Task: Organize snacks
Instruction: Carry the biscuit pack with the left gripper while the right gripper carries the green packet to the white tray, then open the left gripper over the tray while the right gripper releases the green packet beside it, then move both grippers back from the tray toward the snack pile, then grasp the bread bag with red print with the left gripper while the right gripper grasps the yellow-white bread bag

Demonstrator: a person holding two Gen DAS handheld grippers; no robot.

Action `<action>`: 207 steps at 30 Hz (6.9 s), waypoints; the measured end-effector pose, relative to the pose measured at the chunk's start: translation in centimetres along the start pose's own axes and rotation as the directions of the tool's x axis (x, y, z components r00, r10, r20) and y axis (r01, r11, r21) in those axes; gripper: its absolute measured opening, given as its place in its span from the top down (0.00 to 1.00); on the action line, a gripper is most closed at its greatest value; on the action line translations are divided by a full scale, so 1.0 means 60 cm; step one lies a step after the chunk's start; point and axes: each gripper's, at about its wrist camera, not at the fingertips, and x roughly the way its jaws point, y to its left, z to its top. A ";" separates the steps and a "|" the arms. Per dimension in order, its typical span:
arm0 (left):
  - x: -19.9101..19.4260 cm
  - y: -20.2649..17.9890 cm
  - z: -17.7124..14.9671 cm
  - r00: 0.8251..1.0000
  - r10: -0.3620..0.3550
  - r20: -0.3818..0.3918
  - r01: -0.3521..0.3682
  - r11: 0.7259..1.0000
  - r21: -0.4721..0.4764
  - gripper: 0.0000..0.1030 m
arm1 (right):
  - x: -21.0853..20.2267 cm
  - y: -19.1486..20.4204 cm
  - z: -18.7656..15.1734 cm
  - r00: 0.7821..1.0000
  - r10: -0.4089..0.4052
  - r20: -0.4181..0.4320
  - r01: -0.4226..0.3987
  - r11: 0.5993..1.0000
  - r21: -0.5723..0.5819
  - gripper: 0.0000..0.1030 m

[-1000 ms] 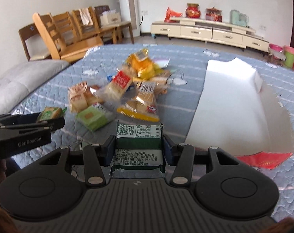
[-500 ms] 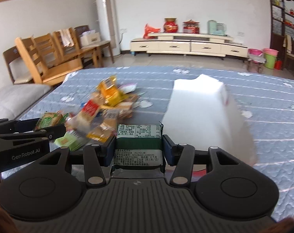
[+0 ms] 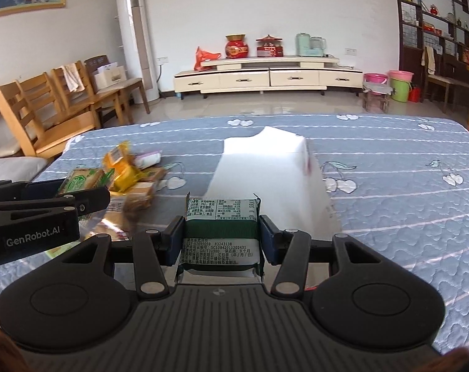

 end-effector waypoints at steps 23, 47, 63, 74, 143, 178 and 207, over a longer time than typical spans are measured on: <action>0.082 -0.057 0.045 0.999 -0.024 -0.026 0.025 0.999 0.028 0.51 | 0.078 -0.064 0.060 0.999 -0.049 0.001 0.049 0.998 0.026 0.39; 0.243 -0.097 0.089 0.994 -0.030 -0.102 0.032 0.999 0.022 0.52 | 0.230 -0.109 0.146 0.994 -0.052 -0.099 0.054 0.998 0.014 0.39; 0.253 -0.095 0.089 0.986 -0.091 -0.138 0.090 0.996 -0.014 0.23 | 0.219 -0.130 0.155 0.996 -0.090 -0.019 0.090 0.995 0.050 0.03; 0.153 -0.073 0.084 0.993 0.021 -0.120 -0.020 1.000 0.017 0.01 | 0.080 -0.081 0.108 0.981 -0.183 0.060 0.185 0.982 -0.023 0.00; -0.013 0.168 -0.061 0.967 0.192 -0.169 -0.219 0.962 -0.160 0.01 | 0.027 0.118 0.002 0.997 0.039 -0.070 -0.050 0.986 -0.161 0.00; -0.003 0.273 -0.131 0.948 0.257 -0.189 -0.281 0.953 -0.114 0.01 | 0.051 0.154 -0.036 0.984 0.105 -0.142 -0.129 0.976 -0.173 0.00; 0.120 0.321 -0.115 0.969 0.130 -0.208 -0.118 0.991 0.068 0.34 | 0.111 0.154 -0.010 0.982 0.100 -0.162 -0.121 0.985 -0.120 0.00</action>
